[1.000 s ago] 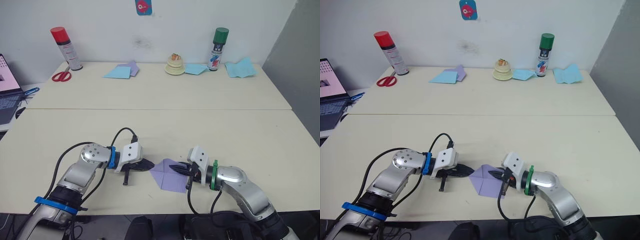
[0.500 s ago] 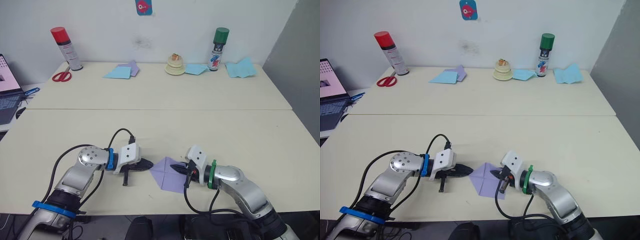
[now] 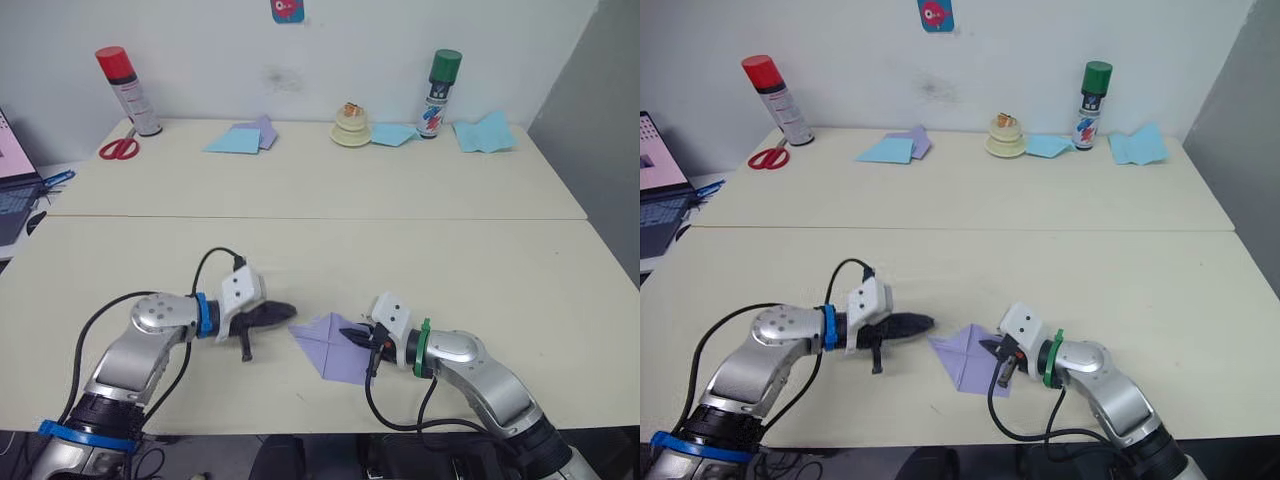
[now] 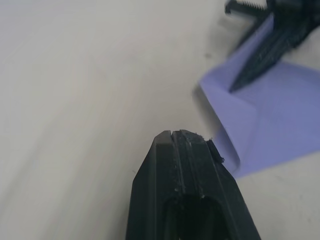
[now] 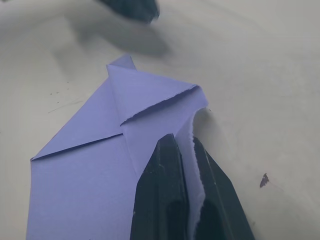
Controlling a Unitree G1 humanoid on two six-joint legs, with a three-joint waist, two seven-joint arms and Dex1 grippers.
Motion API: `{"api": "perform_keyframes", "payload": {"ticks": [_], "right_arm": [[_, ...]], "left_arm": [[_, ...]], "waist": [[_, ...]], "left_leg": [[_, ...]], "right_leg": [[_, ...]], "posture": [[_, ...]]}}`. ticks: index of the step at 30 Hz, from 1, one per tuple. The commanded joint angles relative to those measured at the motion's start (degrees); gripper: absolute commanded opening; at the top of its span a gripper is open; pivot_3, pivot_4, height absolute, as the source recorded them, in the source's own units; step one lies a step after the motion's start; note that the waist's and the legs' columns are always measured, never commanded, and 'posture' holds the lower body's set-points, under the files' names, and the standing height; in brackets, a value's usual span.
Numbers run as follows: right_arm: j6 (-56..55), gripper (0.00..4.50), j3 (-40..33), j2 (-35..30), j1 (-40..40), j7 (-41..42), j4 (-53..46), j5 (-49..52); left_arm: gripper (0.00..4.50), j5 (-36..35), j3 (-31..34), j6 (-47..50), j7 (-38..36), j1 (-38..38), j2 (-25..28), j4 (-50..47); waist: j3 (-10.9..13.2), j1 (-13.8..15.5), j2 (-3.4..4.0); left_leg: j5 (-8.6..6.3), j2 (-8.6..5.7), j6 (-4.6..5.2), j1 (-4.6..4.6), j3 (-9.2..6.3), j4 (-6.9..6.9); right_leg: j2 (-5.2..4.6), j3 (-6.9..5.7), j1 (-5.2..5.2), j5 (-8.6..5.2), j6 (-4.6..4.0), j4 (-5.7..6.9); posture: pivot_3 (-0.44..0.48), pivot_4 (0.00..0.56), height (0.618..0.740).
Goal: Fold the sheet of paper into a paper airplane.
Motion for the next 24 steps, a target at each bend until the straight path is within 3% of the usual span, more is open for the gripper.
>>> {"api": "perform_keyframes", "payload": {"ticks": [1, 9, 24], "right_arm": [[0.3, 0.05, -0.2, -0.4, 0.0, -1.4, 2.2, -2.3], [0.0, 0.05, -0.4, -0.6, 0.2, -1.0, 2.1, -2.6], [1.5, 0.05, -0.9, -0.4, 0.1, -1.4, 1.5, -2.1]], "left_arm": [[0.0, -0.8, -1.5, 0.8, -1.4, -0.6, 0.8, -4.9], [0.0, 4.2, -9.3, -3.5, -2.8, -0.5, -0.6, -2.3], [0.0, 11.0, -13.2, -12.9, -3.6, -0.3, -1.2, 8.6]], "waist": [[0.0, -0.1, -0.01], [0.0, 0.0, -0.01], [0.0, 0.0, -0.02]], "left_leg": [[0.0, 0.0, 0.0, 0.0, 0.05, 0.0], [0.0, -0.01, 0.0, 0.01, -0.02, 0.01], [0.0, -0.02, 0.0, 0.03, -0.02, 0.01]], "right_leg": [[0.0, 0.05, 0.0, 0.0, 0.0, -0.02], [0.0, 0.01, 0.0, 0.0, 0.01, 0.0], [0.0, 0.01, 0.03, 0.01, 0.02, 0.01]], "posture": [[0.0, 0.15, 0.725], [0.0, 0.15, 0.725], [0.0, 0.15, 0.725]]}}
